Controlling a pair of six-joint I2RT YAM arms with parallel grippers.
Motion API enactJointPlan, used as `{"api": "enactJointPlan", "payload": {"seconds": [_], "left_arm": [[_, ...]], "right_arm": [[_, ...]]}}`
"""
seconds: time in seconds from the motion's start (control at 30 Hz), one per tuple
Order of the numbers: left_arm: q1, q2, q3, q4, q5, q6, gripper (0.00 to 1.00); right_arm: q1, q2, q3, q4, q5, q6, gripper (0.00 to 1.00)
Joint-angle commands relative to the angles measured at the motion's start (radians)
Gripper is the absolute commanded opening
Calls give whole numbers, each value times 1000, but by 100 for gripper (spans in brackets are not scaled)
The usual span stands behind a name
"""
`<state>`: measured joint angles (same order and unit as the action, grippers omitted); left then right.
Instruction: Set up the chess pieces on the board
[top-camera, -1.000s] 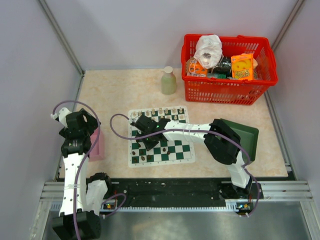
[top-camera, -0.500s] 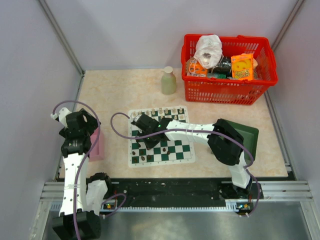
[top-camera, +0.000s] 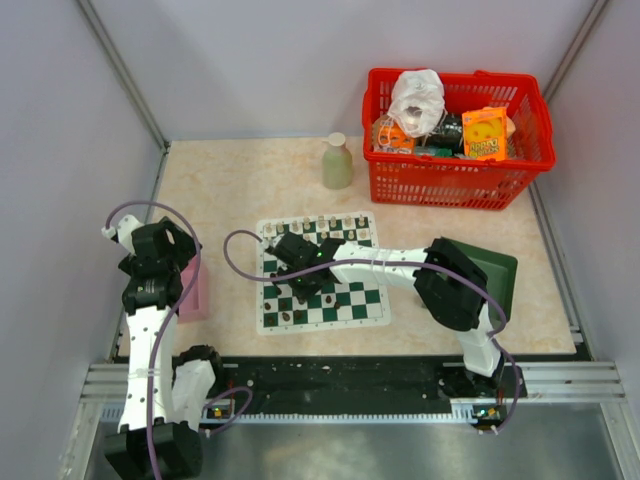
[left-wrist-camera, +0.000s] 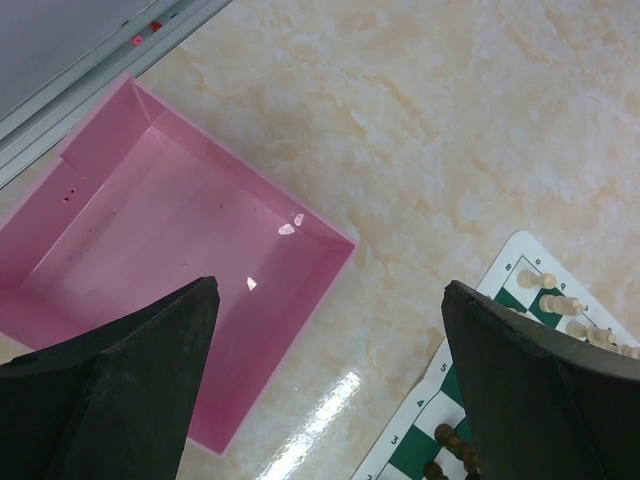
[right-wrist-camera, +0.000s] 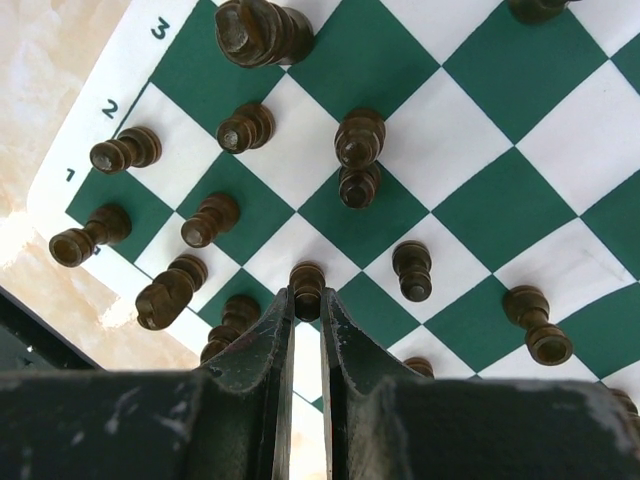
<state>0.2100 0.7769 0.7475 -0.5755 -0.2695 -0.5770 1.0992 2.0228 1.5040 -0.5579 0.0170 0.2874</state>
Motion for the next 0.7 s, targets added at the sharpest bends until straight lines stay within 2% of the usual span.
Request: {"api": "enactJointPlan", "payload": {"seconds": [0.0, 0.37, 0.67], "left_arm": [[5, 5, 0, 46, 7, -6, 99], [6, 10, -7, 48, 4, -4, 99], [6, 12, -11, 49, 6, -6, 99]], "right_arm": [[14, -38, 7, 19, -5, -13, 8], [14, -21, 7, 27, -12, -10, 11], [16, -27, 13, 29, -54, -7, 17]]}}
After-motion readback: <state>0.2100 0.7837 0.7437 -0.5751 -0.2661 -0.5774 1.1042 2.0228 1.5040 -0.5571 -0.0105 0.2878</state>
